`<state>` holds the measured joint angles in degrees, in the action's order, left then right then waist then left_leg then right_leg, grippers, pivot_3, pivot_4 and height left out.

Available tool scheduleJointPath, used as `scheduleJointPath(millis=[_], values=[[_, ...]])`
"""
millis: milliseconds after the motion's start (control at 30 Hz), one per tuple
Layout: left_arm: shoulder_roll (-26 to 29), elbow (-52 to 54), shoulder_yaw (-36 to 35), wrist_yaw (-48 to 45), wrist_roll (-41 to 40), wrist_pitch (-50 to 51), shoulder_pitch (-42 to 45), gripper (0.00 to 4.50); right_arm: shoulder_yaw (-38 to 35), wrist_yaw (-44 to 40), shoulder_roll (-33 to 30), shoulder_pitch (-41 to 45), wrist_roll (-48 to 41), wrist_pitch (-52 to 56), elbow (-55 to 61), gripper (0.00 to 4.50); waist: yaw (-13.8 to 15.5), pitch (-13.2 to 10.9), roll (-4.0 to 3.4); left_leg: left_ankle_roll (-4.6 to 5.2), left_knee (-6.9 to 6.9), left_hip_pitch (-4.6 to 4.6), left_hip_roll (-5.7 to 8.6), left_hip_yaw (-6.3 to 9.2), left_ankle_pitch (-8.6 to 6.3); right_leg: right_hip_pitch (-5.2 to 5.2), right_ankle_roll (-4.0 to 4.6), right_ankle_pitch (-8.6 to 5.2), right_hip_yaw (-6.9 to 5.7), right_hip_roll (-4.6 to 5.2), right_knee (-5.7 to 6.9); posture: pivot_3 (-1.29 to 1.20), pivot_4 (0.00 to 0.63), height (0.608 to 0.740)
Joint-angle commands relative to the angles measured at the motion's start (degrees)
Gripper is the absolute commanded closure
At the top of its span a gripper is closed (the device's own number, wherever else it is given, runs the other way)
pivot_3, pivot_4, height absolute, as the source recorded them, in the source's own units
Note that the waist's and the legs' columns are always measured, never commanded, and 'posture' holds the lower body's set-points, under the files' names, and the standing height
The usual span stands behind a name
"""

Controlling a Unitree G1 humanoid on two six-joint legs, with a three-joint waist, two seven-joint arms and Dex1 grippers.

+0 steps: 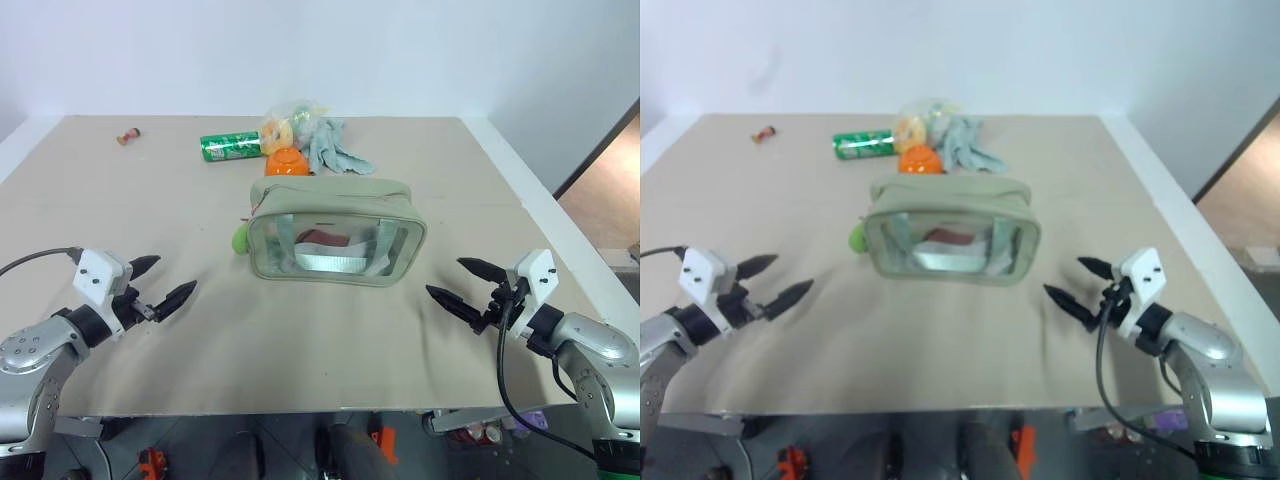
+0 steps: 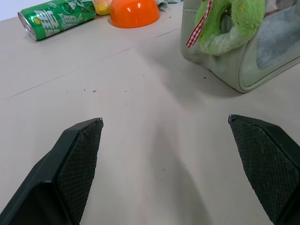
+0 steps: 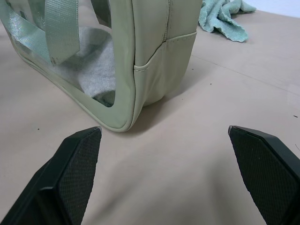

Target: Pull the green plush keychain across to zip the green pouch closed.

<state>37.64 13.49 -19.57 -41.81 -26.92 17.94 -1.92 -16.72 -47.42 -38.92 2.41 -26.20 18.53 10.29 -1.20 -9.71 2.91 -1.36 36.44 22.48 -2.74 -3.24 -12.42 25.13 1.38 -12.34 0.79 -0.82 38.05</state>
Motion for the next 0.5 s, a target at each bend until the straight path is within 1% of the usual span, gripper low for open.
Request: scheduleJointPath(millis=[33,167,367,500], values=[[-0.2,0.9,-0.3,0.0,-0.9,0.2,0.5,0.06,-1.3,0.3,-0.1,0.3,-0.3,-1.3,0.7,0.0,0.0,0.0,0.0,0.0,0.0,0.0,0.0,0.0,0.0,0.0,0.0,0.0,0.0,0.0,0.0,0.0,0.15,0.74],[-1.8,2.7,-0.9,-0.2,-3.7,1.7,-0.6,0.06,-0.6,0.6,0.5,0.4,-0.4,-1.2,0.7,0.0,0.0,0.0,0.0,0.0,0.0,0.01,0.0,-0.01,0.0,0.0,0.0,0.0,0.01,0.01,0.0,0.0,0.15,0.74],[-2.1,3.3,-1.0,-0.6,-3.7,0.2,-1.0,0.06,-0.4,0.8,0.7,0.4,-0.9,0.5,0.5,0.0,0.0,0.0,0.0,0.0,0.0,0.0,0.01,-0.01,0.0,-0.01,-0.01,0.01,0.01,0.01,0.0,0.0,0.15,0.74],[-2.2,3.1,-0.8,-0.5,-3.5,0.0,-1.0,0.06,-0.3,0.4,0.8,0.5,-0.1,-1.1,-0.4,0.0,0.0,0.0,0.0,0.0,0.0,0.0,0.0,0.0,0.0,-0.01,-0.01,0.01,0.0,0.0,0.0,0.0,0.15,0.74]])
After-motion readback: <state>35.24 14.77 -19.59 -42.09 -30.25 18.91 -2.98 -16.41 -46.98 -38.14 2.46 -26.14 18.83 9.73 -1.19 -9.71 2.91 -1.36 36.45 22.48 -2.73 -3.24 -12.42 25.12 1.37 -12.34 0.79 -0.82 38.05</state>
